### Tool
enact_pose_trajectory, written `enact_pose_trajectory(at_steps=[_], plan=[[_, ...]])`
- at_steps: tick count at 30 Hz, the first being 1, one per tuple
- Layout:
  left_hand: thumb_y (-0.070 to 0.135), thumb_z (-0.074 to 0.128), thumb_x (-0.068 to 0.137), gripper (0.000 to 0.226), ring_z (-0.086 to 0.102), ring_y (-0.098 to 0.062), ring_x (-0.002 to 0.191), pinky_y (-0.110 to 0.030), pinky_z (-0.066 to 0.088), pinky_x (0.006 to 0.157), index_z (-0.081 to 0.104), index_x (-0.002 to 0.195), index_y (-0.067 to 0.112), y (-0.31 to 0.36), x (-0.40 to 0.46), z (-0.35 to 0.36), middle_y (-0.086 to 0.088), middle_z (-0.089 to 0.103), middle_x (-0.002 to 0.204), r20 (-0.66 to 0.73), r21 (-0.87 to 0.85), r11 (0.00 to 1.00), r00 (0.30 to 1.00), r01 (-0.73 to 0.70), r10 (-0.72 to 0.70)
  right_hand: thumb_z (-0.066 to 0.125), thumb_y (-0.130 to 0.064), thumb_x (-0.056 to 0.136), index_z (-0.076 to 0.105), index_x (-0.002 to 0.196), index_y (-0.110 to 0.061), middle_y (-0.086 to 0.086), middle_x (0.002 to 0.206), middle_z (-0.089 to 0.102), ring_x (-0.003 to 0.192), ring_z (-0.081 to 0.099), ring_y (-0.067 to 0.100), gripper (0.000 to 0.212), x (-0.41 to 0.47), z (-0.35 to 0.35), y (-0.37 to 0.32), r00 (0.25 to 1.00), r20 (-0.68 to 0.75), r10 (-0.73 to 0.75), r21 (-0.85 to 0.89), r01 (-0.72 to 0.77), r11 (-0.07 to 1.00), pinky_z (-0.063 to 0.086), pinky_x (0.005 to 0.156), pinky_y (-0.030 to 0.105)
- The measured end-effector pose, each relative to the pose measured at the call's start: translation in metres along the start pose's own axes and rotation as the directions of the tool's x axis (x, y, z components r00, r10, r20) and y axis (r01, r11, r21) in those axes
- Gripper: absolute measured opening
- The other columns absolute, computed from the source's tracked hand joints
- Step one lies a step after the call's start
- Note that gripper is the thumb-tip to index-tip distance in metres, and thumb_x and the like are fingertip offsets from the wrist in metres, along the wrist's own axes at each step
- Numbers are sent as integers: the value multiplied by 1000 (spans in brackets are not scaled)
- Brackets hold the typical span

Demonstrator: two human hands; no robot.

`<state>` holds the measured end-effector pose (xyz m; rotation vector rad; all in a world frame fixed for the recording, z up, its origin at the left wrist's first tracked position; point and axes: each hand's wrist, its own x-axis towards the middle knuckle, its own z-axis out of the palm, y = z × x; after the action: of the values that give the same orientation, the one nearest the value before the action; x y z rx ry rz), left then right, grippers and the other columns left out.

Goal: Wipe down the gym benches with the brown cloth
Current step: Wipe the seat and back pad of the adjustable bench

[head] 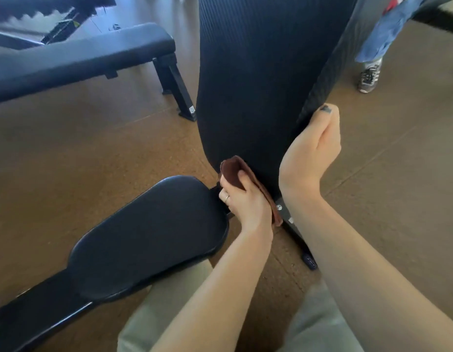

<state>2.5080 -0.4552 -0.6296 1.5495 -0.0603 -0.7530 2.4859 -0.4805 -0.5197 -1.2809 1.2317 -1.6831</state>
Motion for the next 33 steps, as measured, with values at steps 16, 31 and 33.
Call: enact_pose_trajectory(at_steps=[16,31,33], plan=[[61,46,92,39,61,-29,109,-47,51,98,60,124,42,34,111,2,5,64,124,-56,-234,903,922,360,-382,21,-30,107,46,99,-9,-17,73,39,67,49,-10,33,2,7,23,983,-18,-183,-54,182,982,36,65,5],[45,47,104,40,50,-5,136,-42,40,117,46,143,52,20,11,-2,16,55,146,9,-63,936,938,-346,347,20,-33,106,44,92,-13,-16,63,38,59,42,-2,34,4,7,29,985,-17,-170,-50,169,984,28,59,14],[44,49,103,39,48,-5,139,-43,38,119,44,135,66,8,-8,-4,18,53,148,45,-105,942,945,-318,324,20,-32,106,44,92,-13,-16,64,37,59,42,-2,34,3,6,29,987,-13,-161,-51,160,986,29,58,15]])
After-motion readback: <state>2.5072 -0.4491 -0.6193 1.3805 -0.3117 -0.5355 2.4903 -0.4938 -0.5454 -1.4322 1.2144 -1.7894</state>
